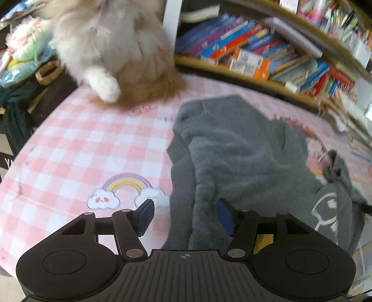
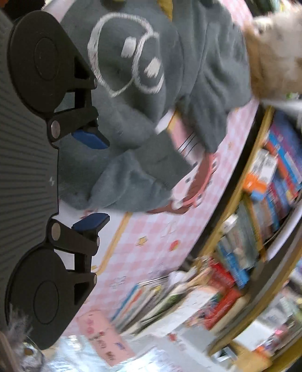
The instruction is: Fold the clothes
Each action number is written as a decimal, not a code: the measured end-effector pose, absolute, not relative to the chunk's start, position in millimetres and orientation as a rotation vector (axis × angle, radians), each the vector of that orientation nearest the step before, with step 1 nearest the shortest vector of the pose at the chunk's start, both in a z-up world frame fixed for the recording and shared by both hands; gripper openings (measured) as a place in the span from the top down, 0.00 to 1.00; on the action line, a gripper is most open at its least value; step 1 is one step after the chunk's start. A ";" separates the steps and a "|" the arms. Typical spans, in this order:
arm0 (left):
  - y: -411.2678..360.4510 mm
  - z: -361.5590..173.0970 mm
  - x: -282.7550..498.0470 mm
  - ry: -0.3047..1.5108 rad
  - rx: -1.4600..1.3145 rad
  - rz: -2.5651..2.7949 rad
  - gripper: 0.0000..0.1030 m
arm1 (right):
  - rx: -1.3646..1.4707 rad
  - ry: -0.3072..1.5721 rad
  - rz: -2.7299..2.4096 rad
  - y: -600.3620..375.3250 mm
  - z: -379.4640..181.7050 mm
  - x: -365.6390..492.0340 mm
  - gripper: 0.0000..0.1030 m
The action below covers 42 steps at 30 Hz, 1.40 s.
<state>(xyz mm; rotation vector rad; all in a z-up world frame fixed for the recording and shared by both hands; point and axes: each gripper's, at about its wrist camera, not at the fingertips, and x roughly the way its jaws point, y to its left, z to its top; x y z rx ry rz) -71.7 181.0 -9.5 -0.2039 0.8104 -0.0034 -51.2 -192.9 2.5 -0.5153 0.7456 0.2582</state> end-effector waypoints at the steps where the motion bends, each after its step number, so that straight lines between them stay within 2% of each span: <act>1: 180.6 -5.9 -74.6 0.786 -0.207 -0.013 0.53 | -0.526 0.737 0.280 -187.9 2.8 -50.3 0.45; 2: 178.7 -4.2 -74.7 0.776 -0.205 -0.026 0.75 | -0.536 0.728 0.302 -182.9 3.2 -49.4 0.45; 3: 176.3 -3.2 -73.5 0.773 -0.201 -0.040 0.92 | -0.548 0.722 0.317 -176.0 2.1 -45.9 0.45; 4: 172.6 -4.7 -71.4 0.780 -0.195 -0.052 0.96 | -0.554 0.720 0.324 -169.4 0.3 -39.7 0.47; 7: 159.3 -16.3 -62.7 0.835 -0.163 -0.081 1.00 | -0.566 0.719 0.338 -151.4 -5.6 -19.0 0.49; 9: 155.6 -29.6 -57.9 0.888 -0.151 -0.075 1.00 | -0.534 0.734 0.327 -146.6 -9.7 -1.9 0.54; 10: 154.1 -36.5 -55.7 0.915 -0.147 -0.070 1.00 | -0.500 0.747 0.317 -147.6 -11.9 7.1 0.63; 11: 154.2 -38.9 -55.1 0.919 -0.154 -0.066 1.00 | -0.454 0.752 0.294 -151.9 -11.7 14.1 0.83; 12: 155.4 -38.3 -54.0 0.922 -0.161 -0.062 1.00 | -0.399 0.758 0.247 -161.2 -8.4 19.9 0.94; 13: 156.8 -37.2 -52.4 0.927 -0.166 -0.058 1.00 | -0.337 0.760 0.195 -176.1 -1.9 21.5 0.95; 18: 165.5 -38.9 -47.3 0.932 -0.182 -0.057 1.00 | -0.181 0.740 -0.082 -273.9 25.5 -7.3 0.95; 23: 165.6 -40.1 -43.5 0.937 -0.186 -0.099 1.00 | -0.055 0.835 -0.337 -381.8 17.0 -48.6 0.95; 31: 147.1 -42.4 -30.1 0.952 -0.142 -0.133 0.99 | -0.046 0.933 -0.401 -398.3 -33.1 -60.0 0.94; 35: 151.3 -34.0 -41.5 0.919 -0.158 -0.144 0.97 | -0.128 0.900 -0.440 -386.6 -26.9 -56.5 0.73; 39: 164.2 -19.2 -54.9 0.824 -0.251 -0.154 0.97 | -0.113 0.795 -0.349 -365.9 7.1 -49.6 0.71; 42: 168.8 -17.8 -50.0 0.804 -0.297 -0.125 0.97 | -0.058 0.766 -0.156 -335.2 24.2 -30.9 0.59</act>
